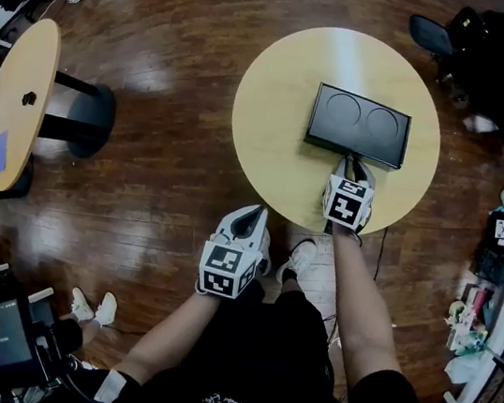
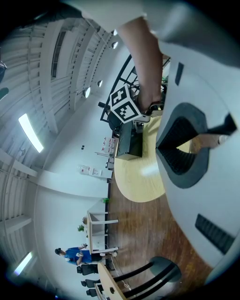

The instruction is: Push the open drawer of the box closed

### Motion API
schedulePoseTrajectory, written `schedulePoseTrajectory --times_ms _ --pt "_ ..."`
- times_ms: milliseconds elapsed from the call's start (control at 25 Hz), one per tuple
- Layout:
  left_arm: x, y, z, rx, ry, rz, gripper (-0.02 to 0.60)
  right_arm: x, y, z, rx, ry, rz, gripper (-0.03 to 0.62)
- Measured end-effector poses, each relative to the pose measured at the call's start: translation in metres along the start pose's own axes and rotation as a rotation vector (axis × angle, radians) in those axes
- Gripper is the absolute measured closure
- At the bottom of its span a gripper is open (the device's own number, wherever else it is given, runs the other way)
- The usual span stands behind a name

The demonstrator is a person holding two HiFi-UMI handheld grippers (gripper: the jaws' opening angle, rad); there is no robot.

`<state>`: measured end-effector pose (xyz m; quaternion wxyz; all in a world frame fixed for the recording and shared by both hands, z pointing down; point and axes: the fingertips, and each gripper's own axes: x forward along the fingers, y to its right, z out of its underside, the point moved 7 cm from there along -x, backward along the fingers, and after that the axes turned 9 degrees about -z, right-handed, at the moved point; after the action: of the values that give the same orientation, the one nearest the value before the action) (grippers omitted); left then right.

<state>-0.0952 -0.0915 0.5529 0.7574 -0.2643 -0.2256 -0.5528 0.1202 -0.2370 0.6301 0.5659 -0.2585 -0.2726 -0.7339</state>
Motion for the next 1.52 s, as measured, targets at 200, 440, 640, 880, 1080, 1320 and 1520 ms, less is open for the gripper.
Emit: schedulePoseTrajectory --times_ms 200,440,640,880,1080,1320,1520 --pt "0.000 0.003 0.001 0.005 -0.001 0.012 0.584 -0.006 -0.006 -0.002 0.000 0.001 0.011 0.514" --pt "0.001 0.003 0.001 0.012 0.003 0.025 0.584 -0.023 -0.016 0.003 -0.004 0.016 -0.004 0.514" --pt "0.006 0.005 -0.002 0.024 0.013 0.039 0.584 -0.044 -0.022 0.013 0.010 0.049 -0.030 0.514" --pt "0.009 0.010 -0.020 0.035 0.065 0.046 0.584 -0.074 -0.034 0.019 -0.061 0.083 -0.052 0.514" --pt "-0.037 0.032 -0.035 0.071 0.115 0.046 0.584 -0.144 -0.050 0.016 -0.090 0.149 -0.071 0.537" --pt "-0.044 0.039 -0.045 0.093 0.145 0.058 0.584 -0.172 -0.049 0.015 -0.124 0.178 -0.065 0.586" --pt "-0.052 0.035 -0.050 0.098 0.163 0.066 0.584 -0.183 -0.052 0.024 -0.132 0.159 -0.071 0.588"
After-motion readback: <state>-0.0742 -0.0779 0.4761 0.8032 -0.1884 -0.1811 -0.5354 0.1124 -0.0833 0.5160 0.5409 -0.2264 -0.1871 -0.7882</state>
